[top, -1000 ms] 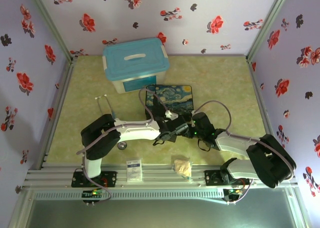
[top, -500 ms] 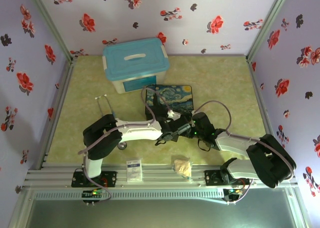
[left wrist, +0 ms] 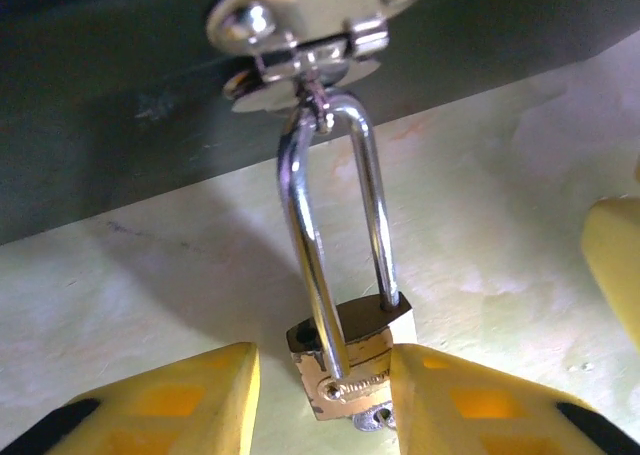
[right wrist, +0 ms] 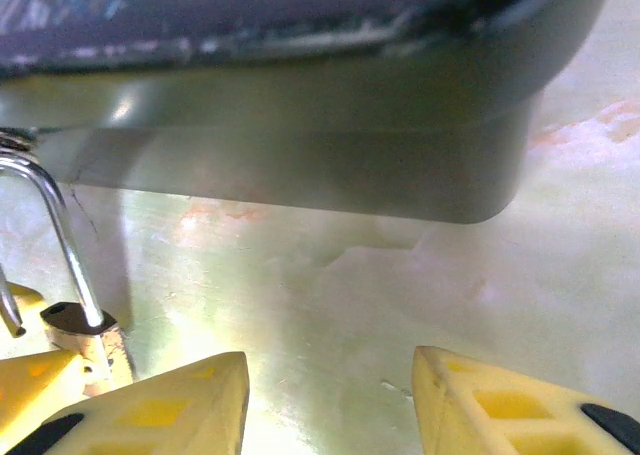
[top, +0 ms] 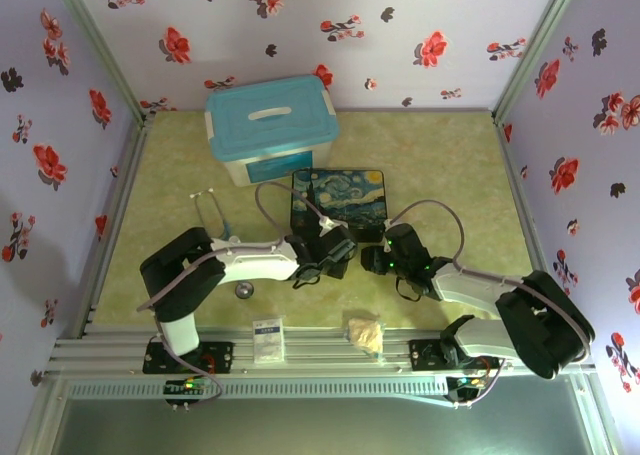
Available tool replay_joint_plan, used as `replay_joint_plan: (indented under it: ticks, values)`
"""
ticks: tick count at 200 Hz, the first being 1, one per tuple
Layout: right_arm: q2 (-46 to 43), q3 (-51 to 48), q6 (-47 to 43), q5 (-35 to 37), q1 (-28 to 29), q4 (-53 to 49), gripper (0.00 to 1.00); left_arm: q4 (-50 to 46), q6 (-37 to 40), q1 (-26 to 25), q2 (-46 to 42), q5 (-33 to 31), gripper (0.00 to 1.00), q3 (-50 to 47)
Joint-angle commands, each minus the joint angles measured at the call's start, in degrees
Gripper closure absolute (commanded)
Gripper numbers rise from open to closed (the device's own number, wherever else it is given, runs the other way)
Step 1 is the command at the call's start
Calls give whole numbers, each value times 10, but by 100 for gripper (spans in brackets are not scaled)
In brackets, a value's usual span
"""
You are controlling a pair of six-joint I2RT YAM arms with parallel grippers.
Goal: Unlock a padlock with a key
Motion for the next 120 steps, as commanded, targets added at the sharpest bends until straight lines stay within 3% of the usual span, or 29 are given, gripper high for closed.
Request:
replay_joint_plan:
  ticks: [1, 120]
  values:
    - [-8, -3, 13, 10, -6, 0, 53, 36, 8, 5, -9, 18, 61, -13]
    - [-5, -3, 14, 12, -7, 1, 53, -72, -35, -14, 62, 17, 63, 65]
